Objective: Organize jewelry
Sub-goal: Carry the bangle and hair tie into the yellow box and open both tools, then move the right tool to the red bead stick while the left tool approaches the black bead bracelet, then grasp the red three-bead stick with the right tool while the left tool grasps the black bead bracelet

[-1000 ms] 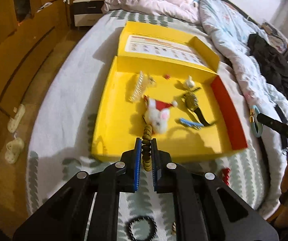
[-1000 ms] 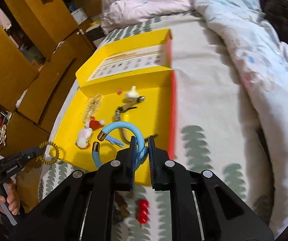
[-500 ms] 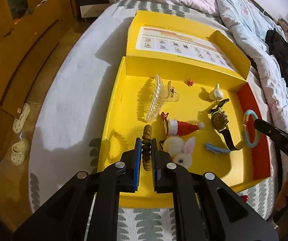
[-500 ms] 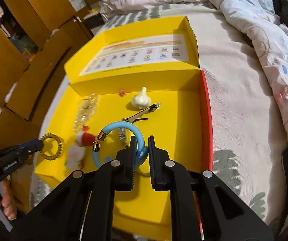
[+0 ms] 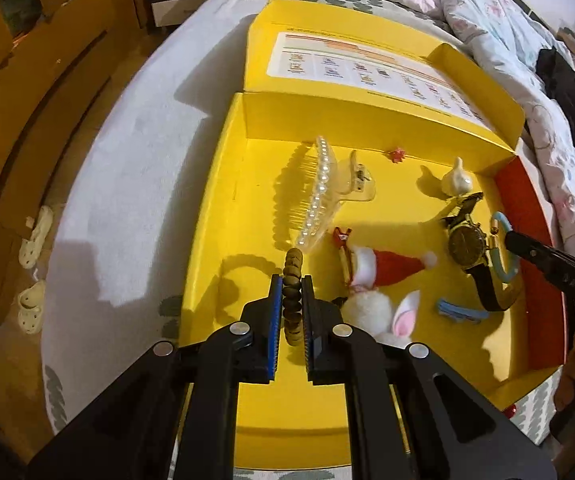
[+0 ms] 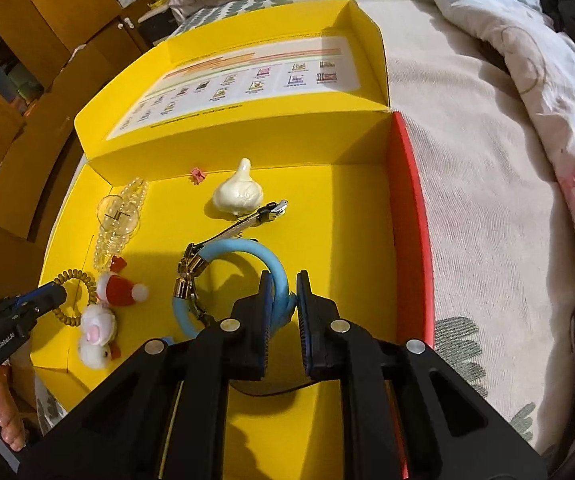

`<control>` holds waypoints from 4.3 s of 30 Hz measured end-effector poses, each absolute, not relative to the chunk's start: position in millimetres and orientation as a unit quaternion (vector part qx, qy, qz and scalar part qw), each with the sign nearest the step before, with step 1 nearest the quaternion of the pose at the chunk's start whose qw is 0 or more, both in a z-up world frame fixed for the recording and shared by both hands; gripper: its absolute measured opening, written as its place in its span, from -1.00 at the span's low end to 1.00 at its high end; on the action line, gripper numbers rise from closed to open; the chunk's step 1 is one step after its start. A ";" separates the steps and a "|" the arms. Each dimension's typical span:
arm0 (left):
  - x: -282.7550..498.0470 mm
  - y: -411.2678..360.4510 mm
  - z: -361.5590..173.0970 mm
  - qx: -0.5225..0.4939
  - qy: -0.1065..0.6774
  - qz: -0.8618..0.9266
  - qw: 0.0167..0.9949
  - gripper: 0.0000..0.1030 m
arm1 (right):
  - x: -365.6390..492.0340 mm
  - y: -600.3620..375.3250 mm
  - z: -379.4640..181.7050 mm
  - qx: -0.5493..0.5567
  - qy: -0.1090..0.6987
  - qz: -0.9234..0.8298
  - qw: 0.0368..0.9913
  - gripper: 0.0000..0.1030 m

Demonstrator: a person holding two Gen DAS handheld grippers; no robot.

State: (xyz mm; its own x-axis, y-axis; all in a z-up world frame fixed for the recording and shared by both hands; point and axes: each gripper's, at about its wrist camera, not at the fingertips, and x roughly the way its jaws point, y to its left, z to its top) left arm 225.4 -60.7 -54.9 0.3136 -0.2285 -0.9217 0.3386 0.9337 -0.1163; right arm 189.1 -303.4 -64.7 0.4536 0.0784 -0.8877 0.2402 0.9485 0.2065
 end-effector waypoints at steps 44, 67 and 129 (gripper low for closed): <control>94.6 -26.5 -12.4 0.070 0.477 -0.200 0.853 0.31 | 41.4 -275.6 21.2 0.111 0.464 -0.054 0.877 0.13; 20.4 -11.7 -81.4 0.114 0.535 -0.152 0.823 0.31 | -8.0 -253.2 -47.5 0.083 0.541 -0.066 0.834 0.15; 27.8 -0.2 -89.2 0.076 0.581 -0.151 0.796 -0.81 | -4.9 -258.1 -58.9 0.098 0.546 -0.051 0.831 -0.60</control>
State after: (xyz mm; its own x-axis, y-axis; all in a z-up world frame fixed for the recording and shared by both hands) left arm 27.8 -0.2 -89.2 0.2784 -0.1510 -0.9485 0.3284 0.9430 -0.0537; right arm -4.9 -258.1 -58.9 0.3988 0.0221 -0.9168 0.1928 0.9753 0.1074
